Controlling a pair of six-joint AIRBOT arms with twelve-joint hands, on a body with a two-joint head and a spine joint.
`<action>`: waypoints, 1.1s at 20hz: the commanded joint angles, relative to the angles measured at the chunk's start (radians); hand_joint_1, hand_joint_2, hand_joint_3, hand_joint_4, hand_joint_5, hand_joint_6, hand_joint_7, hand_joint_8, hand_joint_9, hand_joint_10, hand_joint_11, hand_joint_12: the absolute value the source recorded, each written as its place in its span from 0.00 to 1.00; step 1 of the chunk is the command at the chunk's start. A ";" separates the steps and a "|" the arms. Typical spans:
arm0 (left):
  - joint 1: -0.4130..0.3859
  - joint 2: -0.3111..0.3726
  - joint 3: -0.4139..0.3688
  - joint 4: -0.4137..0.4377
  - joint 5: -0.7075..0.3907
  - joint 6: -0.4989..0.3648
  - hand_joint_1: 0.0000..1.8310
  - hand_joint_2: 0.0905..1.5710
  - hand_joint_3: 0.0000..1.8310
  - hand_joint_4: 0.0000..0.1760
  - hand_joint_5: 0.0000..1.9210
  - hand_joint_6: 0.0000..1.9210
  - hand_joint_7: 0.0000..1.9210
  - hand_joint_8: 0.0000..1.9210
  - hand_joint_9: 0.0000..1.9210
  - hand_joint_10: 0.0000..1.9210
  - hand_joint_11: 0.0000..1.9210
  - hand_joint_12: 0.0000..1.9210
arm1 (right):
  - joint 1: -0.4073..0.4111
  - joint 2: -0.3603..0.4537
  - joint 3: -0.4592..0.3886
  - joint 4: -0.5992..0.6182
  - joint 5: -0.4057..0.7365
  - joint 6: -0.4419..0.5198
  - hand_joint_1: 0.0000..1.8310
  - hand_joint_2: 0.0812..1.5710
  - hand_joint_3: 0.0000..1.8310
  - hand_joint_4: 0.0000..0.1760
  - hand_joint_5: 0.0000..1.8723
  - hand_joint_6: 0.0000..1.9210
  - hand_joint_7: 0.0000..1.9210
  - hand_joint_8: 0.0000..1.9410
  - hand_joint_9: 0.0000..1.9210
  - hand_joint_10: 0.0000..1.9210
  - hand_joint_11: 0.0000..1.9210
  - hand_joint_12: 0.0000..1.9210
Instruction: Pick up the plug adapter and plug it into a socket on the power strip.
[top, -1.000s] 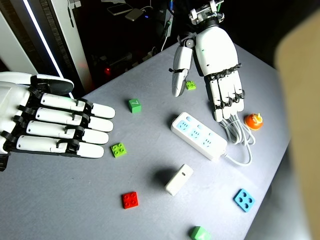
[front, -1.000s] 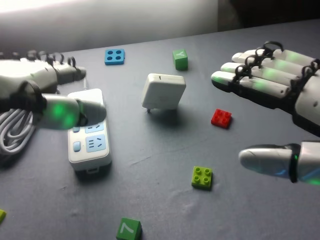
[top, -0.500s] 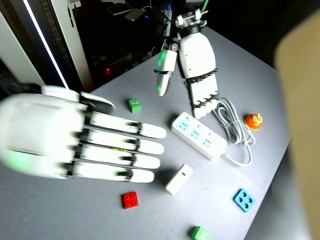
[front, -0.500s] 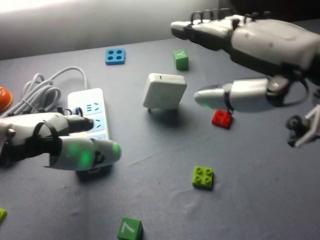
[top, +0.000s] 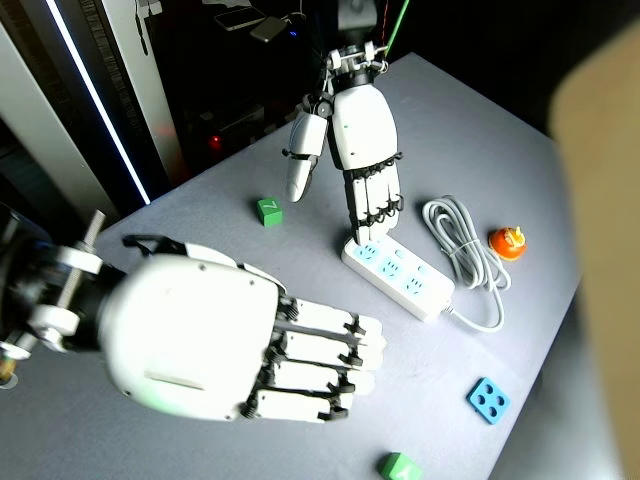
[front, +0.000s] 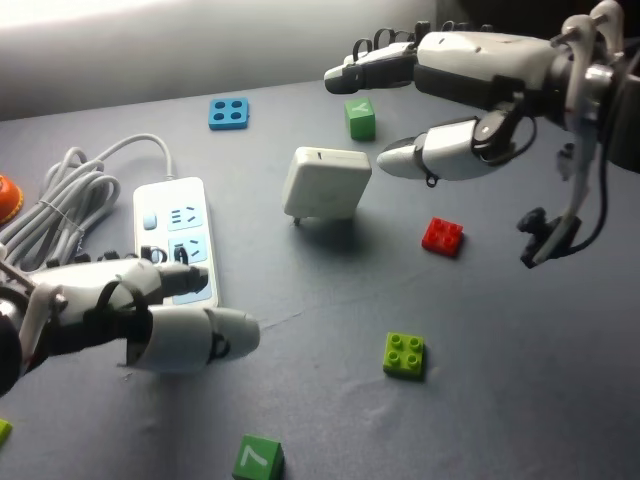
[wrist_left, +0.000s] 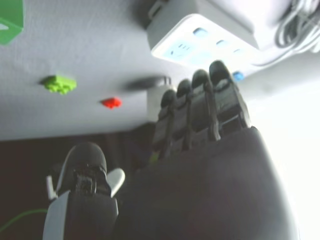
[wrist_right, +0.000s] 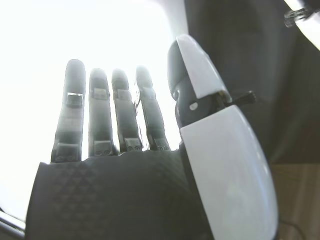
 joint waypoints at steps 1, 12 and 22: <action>-0.001 0.000 0.005 0.047 -0.014 -0.004 0.00 0.78 0.00 0.00 0.04 0.00 0.04 0.00 0.05 0.00 0.00 0.13 | 0.010 -0.004 0.011 0.011 0.105 0.006 0.60 0.75 0.00 0.00 0.18 0.00 0.13 0.01 0.12 0.01 0.00 0.41; 0.055 -0.087 0.062 0.075 -0.007 -0.018 0.00 0.78 0.00 0.00 0.05 0.00 0.05 0.00 0.05 0.00 0.00 0.14 | -0.017 -0.136 0.150 0.079 0.125 0.005 0.58 0.76 0.00 0.00 0.14 0.00 0.13 0.00 0.15 0.00 0.00 0.50; 0.086 -0.065 0.017 0.086 -0.005 -0.022 0.00 0.79 0.00 0.00 0.07 0.00 0.09 0.00 0.10 0.01 0.00 0.20 | -0.073 -0.219 0.254 0.086 0.129 0.011 0.56 0.78 0.01 0.00 0.17 0.00 0.13 0.00 0.13 0.00 0.00 0.41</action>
